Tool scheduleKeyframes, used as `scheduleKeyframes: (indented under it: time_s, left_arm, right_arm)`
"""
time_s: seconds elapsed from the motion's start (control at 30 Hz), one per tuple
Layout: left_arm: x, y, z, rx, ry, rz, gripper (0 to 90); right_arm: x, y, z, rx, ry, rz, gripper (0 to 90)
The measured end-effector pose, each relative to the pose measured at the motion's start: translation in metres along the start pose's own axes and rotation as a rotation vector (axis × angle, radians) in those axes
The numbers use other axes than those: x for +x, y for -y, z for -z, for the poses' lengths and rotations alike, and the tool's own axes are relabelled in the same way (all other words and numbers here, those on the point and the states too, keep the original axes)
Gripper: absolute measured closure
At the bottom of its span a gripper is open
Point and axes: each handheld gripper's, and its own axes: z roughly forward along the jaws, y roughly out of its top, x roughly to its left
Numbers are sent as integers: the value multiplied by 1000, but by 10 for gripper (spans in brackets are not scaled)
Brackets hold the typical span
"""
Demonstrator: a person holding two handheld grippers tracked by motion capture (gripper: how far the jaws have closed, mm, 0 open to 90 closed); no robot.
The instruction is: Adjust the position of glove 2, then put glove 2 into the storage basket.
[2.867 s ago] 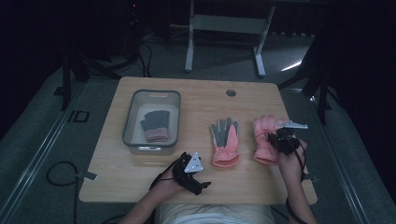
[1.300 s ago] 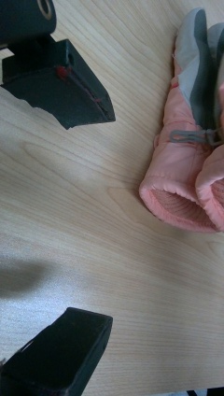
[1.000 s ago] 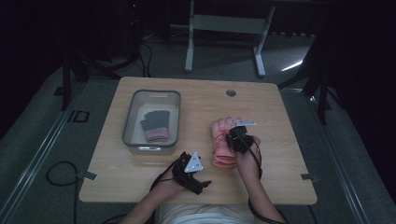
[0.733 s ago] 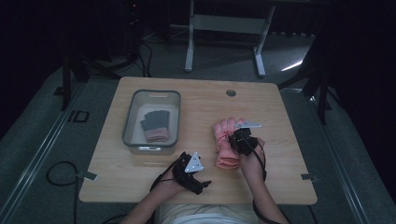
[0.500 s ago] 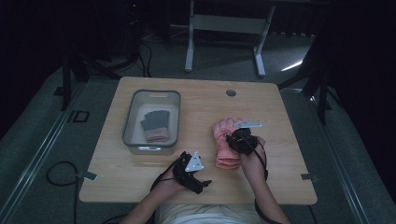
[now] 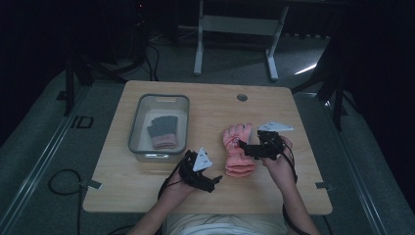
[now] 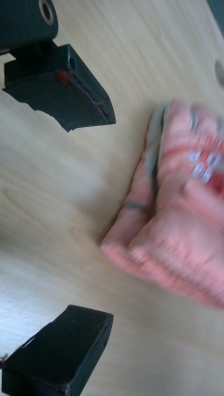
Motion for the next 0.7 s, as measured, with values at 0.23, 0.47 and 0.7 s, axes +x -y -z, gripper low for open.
scheduleKeyframes:
  time_s: [0.23, 0.47, 0.7]
  left_arm:
    - [12, -16, 8, -33, -57, 84, 65]
    - [27, -38, -15, -15, -19, 127, 67]
    - [42, -67, -46, 21, 7, 87, 101]
  right_arm:
    - [-8, 3, 7, -65, -1, 52, 142]
    - [-16, 2, 4, -15, -44, -26, 98]
    - [-18, -5, -20, 15, -3, -5, 532]
